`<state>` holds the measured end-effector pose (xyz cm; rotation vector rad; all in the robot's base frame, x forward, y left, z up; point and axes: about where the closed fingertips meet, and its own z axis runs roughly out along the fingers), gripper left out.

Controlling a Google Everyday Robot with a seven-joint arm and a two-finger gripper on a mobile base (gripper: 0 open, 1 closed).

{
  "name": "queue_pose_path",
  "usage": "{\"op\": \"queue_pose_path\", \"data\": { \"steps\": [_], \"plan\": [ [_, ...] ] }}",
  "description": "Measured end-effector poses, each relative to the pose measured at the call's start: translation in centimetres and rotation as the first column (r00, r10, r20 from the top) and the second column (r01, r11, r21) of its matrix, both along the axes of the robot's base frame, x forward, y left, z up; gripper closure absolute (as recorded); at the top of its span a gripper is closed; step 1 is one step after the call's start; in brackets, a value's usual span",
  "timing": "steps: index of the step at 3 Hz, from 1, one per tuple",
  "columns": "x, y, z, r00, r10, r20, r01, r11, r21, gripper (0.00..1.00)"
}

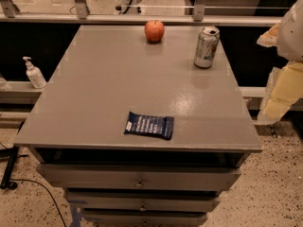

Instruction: Pick 7up can

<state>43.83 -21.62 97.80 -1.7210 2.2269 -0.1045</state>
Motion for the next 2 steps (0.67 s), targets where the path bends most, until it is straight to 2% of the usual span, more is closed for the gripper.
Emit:
{"op": "queue_pose_path", "data": {
  "steps": [1, 2],
  "plan": [
    [0.4, -0.1, 0.1, 0.9998, 0.000, 0.018, 0.000, 1.000, 0.000, 0.00],
    [3.0, -1.5, -0.5, 0.9977, -0.024, 0.064, 0.022, 0.999, 0.036, 0.00]
  ]
}}
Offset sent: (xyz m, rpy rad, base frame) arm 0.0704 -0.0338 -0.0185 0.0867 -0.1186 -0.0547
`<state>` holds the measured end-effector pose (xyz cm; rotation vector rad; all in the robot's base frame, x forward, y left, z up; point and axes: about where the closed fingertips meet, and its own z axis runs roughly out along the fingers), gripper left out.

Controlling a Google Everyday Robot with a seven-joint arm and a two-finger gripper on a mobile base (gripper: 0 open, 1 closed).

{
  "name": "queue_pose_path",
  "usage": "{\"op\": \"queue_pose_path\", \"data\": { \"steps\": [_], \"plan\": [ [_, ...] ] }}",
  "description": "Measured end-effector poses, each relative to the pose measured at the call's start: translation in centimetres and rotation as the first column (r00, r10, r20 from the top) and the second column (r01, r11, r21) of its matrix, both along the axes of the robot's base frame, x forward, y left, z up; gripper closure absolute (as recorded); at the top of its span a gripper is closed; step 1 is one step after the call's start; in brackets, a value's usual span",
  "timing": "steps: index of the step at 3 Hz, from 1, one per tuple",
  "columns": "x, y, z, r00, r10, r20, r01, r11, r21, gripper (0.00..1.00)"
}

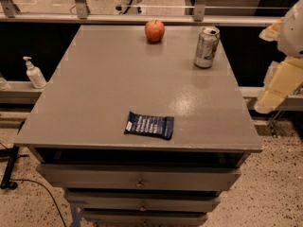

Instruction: Pick 7up can

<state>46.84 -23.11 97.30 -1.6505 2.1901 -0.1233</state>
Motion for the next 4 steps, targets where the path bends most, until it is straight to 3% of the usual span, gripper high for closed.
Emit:
{"op": "queue_pose_path", "data": {
  "steps": [1, 2, 3, 4],
  "plan": [
    [4.3, -1.5, -1.1, 0.9975, -0.047, 0.052, 0.044, 0.997, 0.059, 0.00],
    [8.9, -3.0, -2.5, 0.9883, -0.111, 0.105, 0.095, 0.985, 0.146, 0.00],
    [13.2, -3.8, -3.9, 0.9759, -0.168, 0.140, 0.131, 0.962, 0.240, 0.00],
    [16.6, -4.2, -5.5, 0.9643, -0.225, 0.139, 0.165, 0.922, 0.350, 0.00]
  ]
}}
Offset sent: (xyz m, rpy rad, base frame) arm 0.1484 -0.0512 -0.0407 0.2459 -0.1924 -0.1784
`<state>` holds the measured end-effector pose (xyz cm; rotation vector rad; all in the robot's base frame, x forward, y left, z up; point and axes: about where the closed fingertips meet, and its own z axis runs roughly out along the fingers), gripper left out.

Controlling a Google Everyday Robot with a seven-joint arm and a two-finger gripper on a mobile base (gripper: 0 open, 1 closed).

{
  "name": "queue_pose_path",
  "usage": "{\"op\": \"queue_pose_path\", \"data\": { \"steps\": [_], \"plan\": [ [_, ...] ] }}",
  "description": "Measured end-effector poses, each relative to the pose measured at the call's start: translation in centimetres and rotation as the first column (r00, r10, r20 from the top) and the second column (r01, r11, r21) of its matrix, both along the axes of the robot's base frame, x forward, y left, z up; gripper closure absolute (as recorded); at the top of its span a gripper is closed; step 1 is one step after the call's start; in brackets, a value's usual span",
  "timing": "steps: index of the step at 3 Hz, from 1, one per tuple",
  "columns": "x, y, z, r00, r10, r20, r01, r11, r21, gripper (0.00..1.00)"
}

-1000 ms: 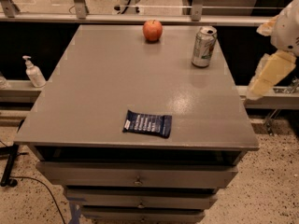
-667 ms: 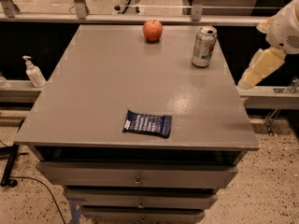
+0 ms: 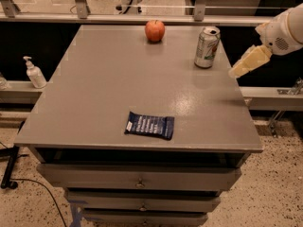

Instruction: Pick 7up can

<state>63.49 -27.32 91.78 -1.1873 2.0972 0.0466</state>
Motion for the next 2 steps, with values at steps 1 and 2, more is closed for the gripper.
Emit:
{"op": "queue_pose_path", "data": {
  "steps": [1, 2],
  "plan": [
    [3.1, 0.1, -1.6, 0.9991, -0.023, 0.034, 0.018, 0.987, 0.158, 0.00],
    [5.5, 1.7, -3.3, 0.9982, -0.008, 0.059, -0.012, 0.947, 0.320, 0.00]
  ]
}}
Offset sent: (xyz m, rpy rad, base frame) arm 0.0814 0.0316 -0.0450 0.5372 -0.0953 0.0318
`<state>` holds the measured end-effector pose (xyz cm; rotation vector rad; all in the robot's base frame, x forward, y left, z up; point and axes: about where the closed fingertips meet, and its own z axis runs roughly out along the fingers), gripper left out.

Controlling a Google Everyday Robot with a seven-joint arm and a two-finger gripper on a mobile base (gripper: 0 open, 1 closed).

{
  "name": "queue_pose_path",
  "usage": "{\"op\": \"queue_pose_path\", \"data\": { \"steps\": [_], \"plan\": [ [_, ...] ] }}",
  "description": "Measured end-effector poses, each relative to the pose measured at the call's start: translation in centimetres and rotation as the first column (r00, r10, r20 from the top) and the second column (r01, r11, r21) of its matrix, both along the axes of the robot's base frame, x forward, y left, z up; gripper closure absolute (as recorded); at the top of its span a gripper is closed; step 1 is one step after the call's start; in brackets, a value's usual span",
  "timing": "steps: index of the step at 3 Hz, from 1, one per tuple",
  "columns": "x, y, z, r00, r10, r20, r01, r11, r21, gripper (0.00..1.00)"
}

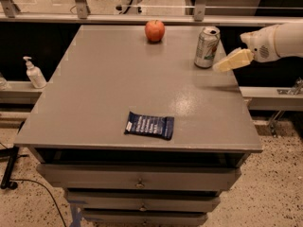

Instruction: Pick 7up can

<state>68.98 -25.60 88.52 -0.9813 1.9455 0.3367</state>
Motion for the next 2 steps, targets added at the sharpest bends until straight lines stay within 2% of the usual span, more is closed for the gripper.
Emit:
{"op": "queue_pose_path", "data": {
  "steps": [1, 2],
  "plan": [
    [1.5, 3.0, -1.4, 0.9982, 0.055, 0.023, -0.058, 0.989, 0.136, 0.00],
    [2.1, 6.9, -1.9, 0.9889, 0.140, 0.050, -0.148, 0.962, 0.229, 0.18]
  ]
}}
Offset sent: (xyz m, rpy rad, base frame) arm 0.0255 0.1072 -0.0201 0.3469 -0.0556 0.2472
